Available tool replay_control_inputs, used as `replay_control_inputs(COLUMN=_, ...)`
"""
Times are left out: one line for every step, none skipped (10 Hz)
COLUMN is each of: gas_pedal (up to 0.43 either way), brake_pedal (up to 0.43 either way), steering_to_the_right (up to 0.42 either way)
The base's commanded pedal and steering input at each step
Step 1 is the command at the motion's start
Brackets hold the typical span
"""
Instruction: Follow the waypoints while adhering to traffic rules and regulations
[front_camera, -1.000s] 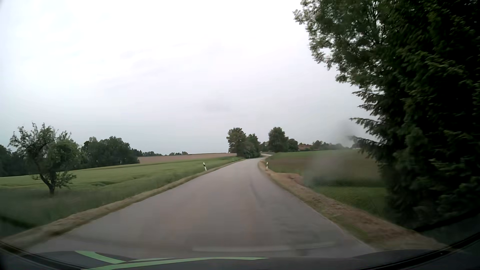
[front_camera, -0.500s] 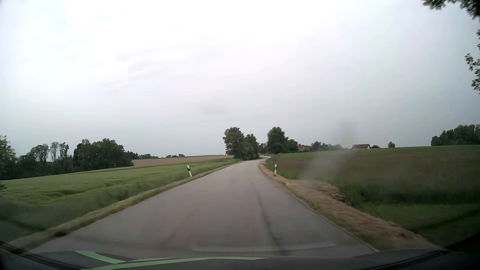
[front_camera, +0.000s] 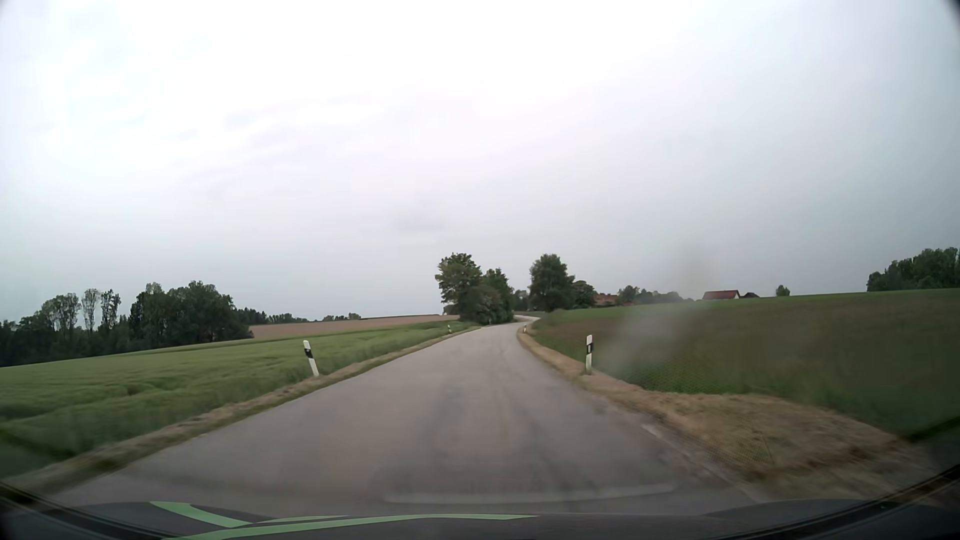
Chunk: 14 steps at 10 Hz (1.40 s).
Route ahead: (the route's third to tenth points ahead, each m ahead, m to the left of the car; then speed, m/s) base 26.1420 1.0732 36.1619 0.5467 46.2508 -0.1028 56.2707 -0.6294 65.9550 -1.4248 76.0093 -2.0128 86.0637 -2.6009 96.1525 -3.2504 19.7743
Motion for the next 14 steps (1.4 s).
replay_control_inputs(gas_pedal=0.118, brake_pedal=0.0, steering_to_the_right=0.005)
replay_control_inputs(gas_pedal=0.118, brake_pedal=0.0, steering_to_the_right=0.005)
replay_control_inputs(gas_pedal=0.118, brake_pedal=0.0, steering_to_the_right=0.005)
replay_control_inputs(gas_pedal=0.118, brake_pedal=0.0, steering_to_the_right=0.006)
replay_control_inputs(gas_pedal=0.118, brake_pedal=0.0, steering_to_the_right=0.005)
replay_control_inputs(gas_pedal=0.118, brake_pedal=0.0, steering_to_the_right=0.006)
replay_control_inputs(gas_pedal=0.118, brake_pedal=0.0, steering_to_the_right=0.006)
replay_control_inputs(gas_pedal=0.13, brake_pedal=0.0, steering_to_the_right=0.006)
replay_control_inputs(gas_pedal=0.13, brake_pedal=0.0, steering_to_the_right=0.006)
replay_control_inputs(gas_pedal=0.13, brake_pedal=0.0, steering_to_the_right=0.006)
replay_control_inputs(gas_pedal=0.13, brake_pedal=0.0, steering_to_the_right=0.006)
replay_control_inputs(gas_pedal=0.13, brake_pedal=0.0, steering_to_the_right=0.005)
replay_control_inputs(gas_pedal=0.13, brake_pedal=0.0, steering_to_the_right=0.004)
replay_control_inputs(gas_pedal=0.13, brake_pedal=0.0, steering_to_the_right=0.004)
